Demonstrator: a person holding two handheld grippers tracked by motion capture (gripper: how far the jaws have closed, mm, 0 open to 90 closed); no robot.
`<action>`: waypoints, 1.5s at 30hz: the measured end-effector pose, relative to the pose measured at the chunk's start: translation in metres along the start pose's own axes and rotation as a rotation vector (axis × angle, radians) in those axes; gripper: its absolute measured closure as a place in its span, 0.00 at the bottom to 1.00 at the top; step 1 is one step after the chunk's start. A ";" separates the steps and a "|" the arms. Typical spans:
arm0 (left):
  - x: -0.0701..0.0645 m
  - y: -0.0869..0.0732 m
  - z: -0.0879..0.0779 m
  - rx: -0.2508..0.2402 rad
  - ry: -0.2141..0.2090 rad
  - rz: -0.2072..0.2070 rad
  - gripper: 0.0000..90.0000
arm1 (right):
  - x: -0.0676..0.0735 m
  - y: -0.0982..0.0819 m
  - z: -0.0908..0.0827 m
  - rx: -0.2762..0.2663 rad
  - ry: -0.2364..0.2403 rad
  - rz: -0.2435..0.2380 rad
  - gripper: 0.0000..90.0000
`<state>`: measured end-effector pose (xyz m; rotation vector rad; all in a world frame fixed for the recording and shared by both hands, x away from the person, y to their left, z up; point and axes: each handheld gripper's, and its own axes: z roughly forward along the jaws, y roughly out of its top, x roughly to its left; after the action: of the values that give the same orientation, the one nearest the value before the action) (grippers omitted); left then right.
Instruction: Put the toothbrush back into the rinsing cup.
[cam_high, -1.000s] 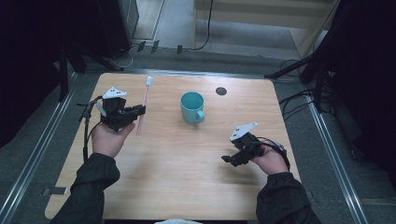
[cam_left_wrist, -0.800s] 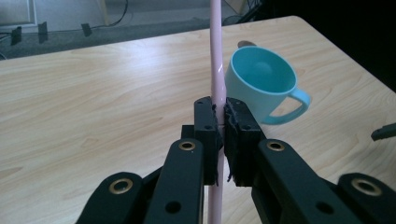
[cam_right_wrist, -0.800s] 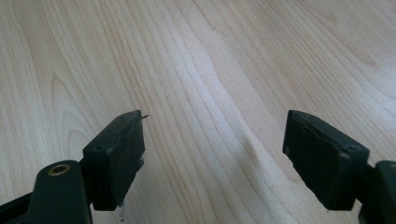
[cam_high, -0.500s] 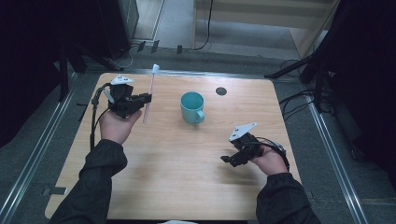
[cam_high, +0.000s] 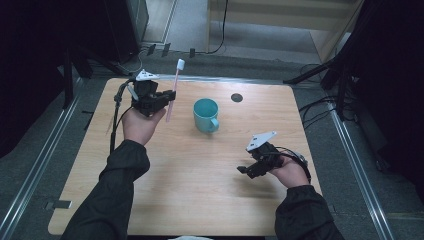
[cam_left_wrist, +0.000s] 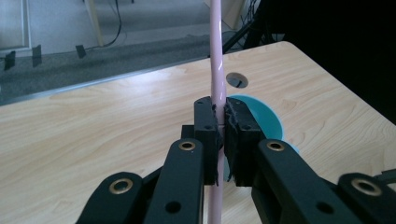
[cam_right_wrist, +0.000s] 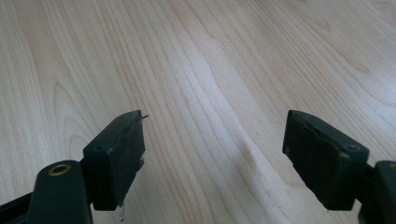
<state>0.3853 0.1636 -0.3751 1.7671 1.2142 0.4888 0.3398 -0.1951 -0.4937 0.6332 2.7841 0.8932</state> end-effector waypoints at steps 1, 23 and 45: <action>0.000 0.000 0.000 0.000 0.000 0.000 0.93 | 0.000 0.000 0.000 -0.004 0.000 -0.004 0.23; -0.019 0.020 0.043 -0.079 -0.004 -0.010 0.93 | 0.000 -0.002 -0.001 -0.002 -0.005 -0.004 0.23; -0.034 0.011 0.098 -0.029 -0.015 -0.001 0.93 | -0.001 -0.002 -0.003 -0.019 0.007 0.018 0.23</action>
<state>0.4482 0.0876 -0.4099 1.7428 1.1920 0.4885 0.3395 -0.1985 -0.4927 0.6547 2.7768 0.9256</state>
